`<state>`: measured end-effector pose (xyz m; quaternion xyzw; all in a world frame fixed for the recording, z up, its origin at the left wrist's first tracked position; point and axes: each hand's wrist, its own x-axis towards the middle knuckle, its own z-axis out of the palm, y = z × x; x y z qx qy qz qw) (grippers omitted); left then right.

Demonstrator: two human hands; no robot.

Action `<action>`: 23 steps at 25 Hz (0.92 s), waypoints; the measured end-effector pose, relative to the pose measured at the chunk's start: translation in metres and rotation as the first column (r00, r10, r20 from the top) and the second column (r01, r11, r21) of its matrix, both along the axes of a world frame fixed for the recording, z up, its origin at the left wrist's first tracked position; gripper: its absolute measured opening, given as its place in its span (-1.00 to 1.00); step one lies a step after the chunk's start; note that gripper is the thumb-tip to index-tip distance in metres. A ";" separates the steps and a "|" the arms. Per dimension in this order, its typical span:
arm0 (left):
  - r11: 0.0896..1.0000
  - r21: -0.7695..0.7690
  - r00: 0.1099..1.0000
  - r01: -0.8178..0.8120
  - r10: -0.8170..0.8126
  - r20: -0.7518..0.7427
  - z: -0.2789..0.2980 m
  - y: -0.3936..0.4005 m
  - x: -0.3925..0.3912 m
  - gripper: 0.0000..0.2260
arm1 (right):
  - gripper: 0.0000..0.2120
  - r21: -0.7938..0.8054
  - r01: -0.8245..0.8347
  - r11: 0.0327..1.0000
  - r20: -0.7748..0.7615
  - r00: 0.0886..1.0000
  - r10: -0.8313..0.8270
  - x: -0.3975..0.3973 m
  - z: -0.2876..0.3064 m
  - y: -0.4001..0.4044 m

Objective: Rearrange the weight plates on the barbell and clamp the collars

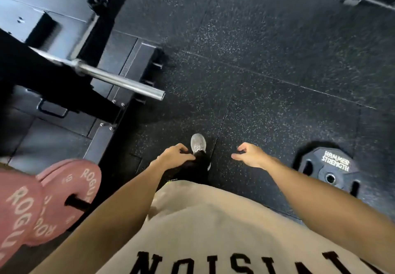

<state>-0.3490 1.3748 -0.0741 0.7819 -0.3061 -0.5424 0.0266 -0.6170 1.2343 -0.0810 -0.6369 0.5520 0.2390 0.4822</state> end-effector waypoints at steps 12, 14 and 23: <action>0.995 -0.067 0.997 0.080 -0.081 -0.013 0.001 -0.334 0.158 -0.48 | -0.47 -0.131 0.171 0.977 0.041 0.985 -0.167 0.133 0.033 -0.321; 0.996 -0.053 0.997 0.072 -0.073 -0.020 -0.002 -0.388 0.184 -0.47 | -0.46 -0.133 0.138 0.982 0.002 0.990 -0.139 0.155 0.025 -0.370; 0.987 -0.032 0.987 -0.158 0.159 0.030 -0.004 -0.622 0.307 -0.50 | -0.42 -0.091 -0.171 0.981 -0.105 0.981 0.162 0.288 0.019 -0.660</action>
